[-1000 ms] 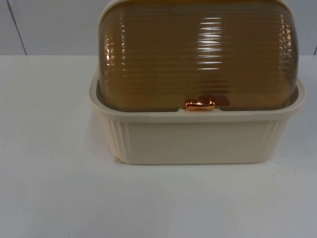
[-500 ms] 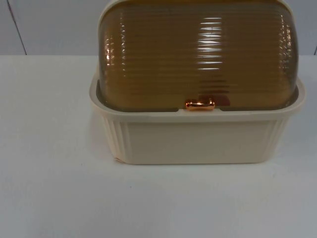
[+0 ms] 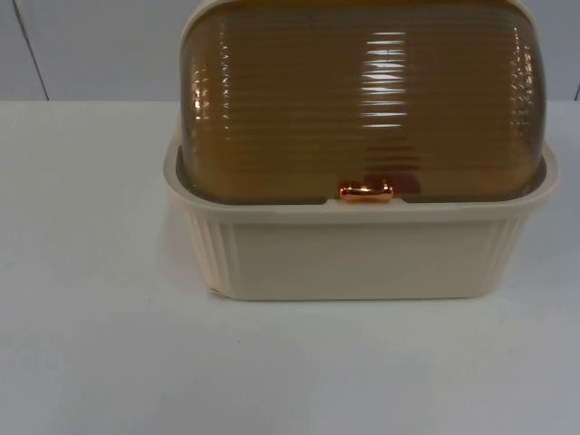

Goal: Open the box lid with the left hand, place the block into the box with the right hand, then close the box lid with the left hand.

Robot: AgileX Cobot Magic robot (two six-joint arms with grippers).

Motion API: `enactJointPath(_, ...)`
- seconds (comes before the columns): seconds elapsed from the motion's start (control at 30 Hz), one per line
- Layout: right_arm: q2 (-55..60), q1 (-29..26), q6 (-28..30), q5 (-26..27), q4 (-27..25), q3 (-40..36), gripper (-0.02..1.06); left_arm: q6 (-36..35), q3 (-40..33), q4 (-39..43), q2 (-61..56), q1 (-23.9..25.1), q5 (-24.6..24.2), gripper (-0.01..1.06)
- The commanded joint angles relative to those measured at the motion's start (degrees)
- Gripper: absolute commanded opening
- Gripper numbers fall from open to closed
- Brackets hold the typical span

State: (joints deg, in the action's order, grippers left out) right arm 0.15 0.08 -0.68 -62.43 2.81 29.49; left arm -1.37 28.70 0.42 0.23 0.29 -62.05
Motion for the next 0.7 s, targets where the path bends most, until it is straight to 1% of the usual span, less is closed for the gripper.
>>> enactJointPath(0.0,-0.15,-0.01,0.01,0.69,-0.12,-0.08,1.05,-0.46,-0.34,0.43,-0.23,-0.29,0.5,1.05)
enactJointPath(0.67,-0.15,-0.01,0.02,0.69,-0.27,-0.08,1.05,-0.46,-0.34,0.43,-0.23,-0.29,0.5,1.05)
